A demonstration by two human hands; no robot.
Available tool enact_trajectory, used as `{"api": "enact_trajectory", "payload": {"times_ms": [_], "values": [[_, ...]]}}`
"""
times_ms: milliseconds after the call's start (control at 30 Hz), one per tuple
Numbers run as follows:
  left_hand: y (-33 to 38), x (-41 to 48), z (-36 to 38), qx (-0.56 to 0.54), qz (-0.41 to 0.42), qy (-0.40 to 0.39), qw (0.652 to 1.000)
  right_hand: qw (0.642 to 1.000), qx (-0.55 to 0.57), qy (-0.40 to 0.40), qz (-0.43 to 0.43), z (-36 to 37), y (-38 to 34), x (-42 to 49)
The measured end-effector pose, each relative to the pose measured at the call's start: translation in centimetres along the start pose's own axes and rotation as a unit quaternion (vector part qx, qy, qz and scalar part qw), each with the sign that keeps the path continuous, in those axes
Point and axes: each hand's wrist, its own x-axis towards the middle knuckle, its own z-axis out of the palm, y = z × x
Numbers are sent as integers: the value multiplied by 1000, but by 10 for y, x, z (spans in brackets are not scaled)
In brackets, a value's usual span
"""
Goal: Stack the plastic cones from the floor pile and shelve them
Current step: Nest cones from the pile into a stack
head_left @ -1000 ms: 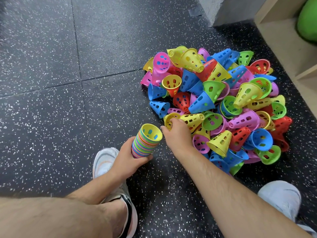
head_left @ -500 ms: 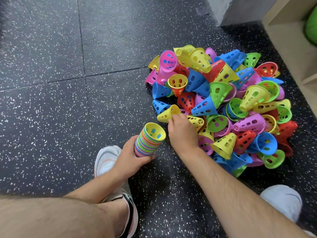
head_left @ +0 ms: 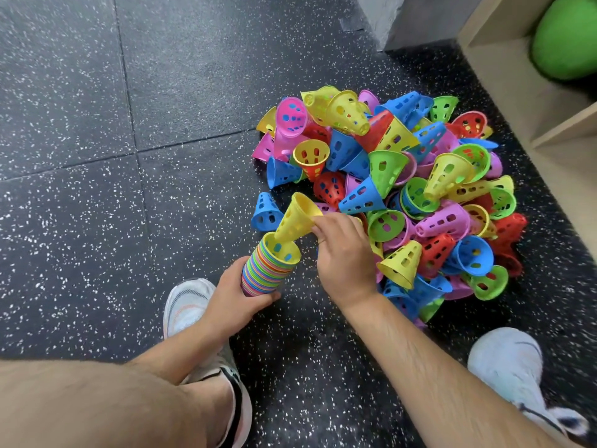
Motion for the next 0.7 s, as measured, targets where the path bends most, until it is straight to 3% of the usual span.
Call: {"api": "enact_trajectory", "payload": {"times_ms": [167,333,533,700], "values": [[1,-1,1,-3,1,1,1000,997,31,-68,4,3,2,-11],[-3,-1,1,-26,-14,19,999,968,129,-215,15,12,-8,-28],[1,-3,1,-62,-27,52,996,955,184,-215,93,16,-18,-6],[10,-6,-5,-102,-16,139,985,955,166,-214,118,35,-21,24]]}}
